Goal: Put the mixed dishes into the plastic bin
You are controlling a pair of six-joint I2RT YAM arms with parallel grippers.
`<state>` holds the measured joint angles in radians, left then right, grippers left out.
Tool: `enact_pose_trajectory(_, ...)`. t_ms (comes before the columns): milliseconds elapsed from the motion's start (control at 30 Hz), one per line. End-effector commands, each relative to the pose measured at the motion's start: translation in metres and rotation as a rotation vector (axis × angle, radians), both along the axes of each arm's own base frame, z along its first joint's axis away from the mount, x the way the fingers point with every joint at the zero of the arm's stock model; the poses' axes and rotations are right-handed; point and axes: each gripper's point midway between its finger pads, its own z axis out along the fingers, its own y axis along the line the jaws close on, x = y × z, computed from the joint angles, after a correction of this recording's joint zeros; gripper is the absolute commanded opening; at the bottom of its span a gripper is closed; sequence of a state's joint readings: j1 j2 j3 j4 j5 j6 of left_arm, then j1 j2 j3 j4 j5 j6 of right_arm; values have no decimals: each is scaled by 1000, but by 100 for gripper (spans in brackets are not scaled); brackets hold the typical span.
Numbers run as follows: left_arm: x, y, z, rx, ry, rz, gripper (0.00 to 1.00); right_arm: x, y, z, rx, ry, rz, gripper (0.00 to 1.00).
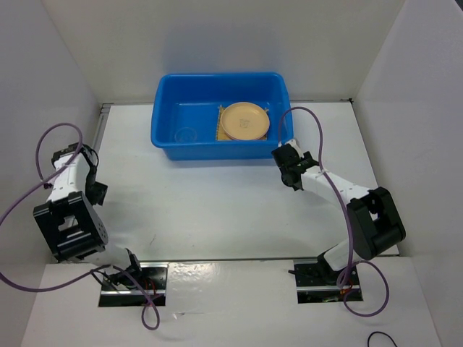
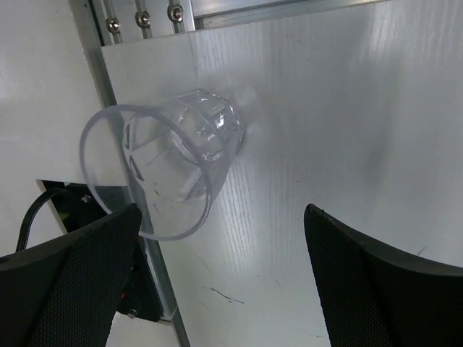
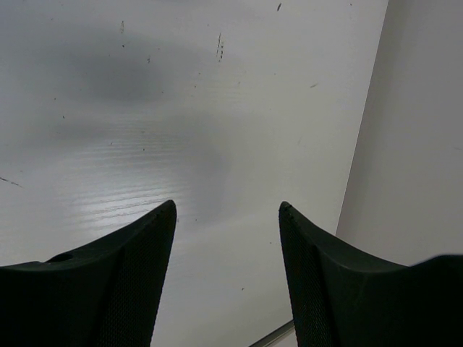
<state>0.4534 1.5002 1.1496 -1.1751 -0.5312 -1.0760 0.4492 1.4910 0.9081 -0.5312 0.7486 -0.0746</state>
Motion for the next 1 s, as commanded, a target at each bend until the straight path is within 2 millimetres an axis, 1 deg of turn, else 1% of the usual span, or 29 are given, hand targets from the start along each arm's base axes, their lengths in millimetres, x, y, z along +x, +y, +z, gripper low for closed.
enact_pose_trajectory(0,11,4,-23,-37,10,-32,100,5,4,1,13,-44,-15,64)
enact_pose_trajectory(67,13,6,-34,-54,41,-55,96,5,4,1,13,-44,-15,64)
enact_pose_trajectory(100,10,5,-44,-77,84,-62,91,5,3,2,6,-47,-19,64)
enact_pose_trajectory(167,15,8,-46,-81,92,-70,84,5,3,2,6,-47,-19,64)
enact_pose_trajectory(200,15,7,-48,-88,103,-78,68,5,3,2,6,-47,-19,64)
enact_pose_trajectory(267,17,9,-46,-86,99,-86,48,5,3,2,6,-47,-19,64)
enact_pose_trajectory(300,21,11,-44,-80,88,-100,38,5,2,3,-2,-51,-23,64)
enact_pose_trajectory(333,25,13,-41,-75,80,-109,20,5,2,3,-2,-51,-23,64)
enact_pose_trajectory(400,27,18,-36,-64,96,-133,0,5,2,3,-2,-51,-23,64)
enact_pose_trajectory(433,36,26,-27,-38,72,-146,0,5,2,3,-2,-51,-23,64)
enact_pose_trajectory(467,41,30,-24,-20,92,-164,0,5,2,3,-2,-51,-23,64)
enact_pose_trajectory(500,45,32,-18,-7,107,-198,0,5,2,3,-2,-51,-23,64)
enact_pose_trajectory(533,63,40,1,40,74,-209,0,5,2,1,-6,-43,-23,64)
enact_pose_trajectory(567,72,43,10,83,108,-240,0,5,2,1,-6,-43,-23,64)
enact_pose_trajectory(600,74,40,23,97,134,-251,0,5,2,1,-6,-43,-23,64)
enact_pose_trajectory(633,85,40,36,128,125,-261,0,5,2,1,-6,-43,-23,64)
enact_pose_trajectory(667,114,36,65,180,62,-304,0,5,2,1,-6,-43,-23,64)
enact_pose_trajectory(733,150,25,92,184,-30,-410,0,5,2,1,-6,-43,-23,64)
enact_pose_trajectory(767,178,2,105,137,-146,-481,0,5,2,1,-6,-43,-23,64)
enact_pose_trajectory(800,208,-8,145,151,-288,-589,0,5,2,1,-6,-43,-23,64)
enact_pose_trajectory(833,231,-23,158,125,-384,-675,0,5,5,1,-6,-43,-14,64)
enact_pose_trajectory(867,263,-39,178,123,-524,-758,0,5,5,1,-6,-43,-14,64)
enact_pose_trajectory(900,285,-76,206,66,-678,-883,0,5,5,1,-6,-43,-14,64)
enact_pose_trajectory(933,303,-92,208,45,-722,-959,0,5,5,1,-6,-43,-14,64)
enact_pose_trajectory(967,322,-124,218,15,-800,-1038,0,5,5,1,-6,-43,-14,64)
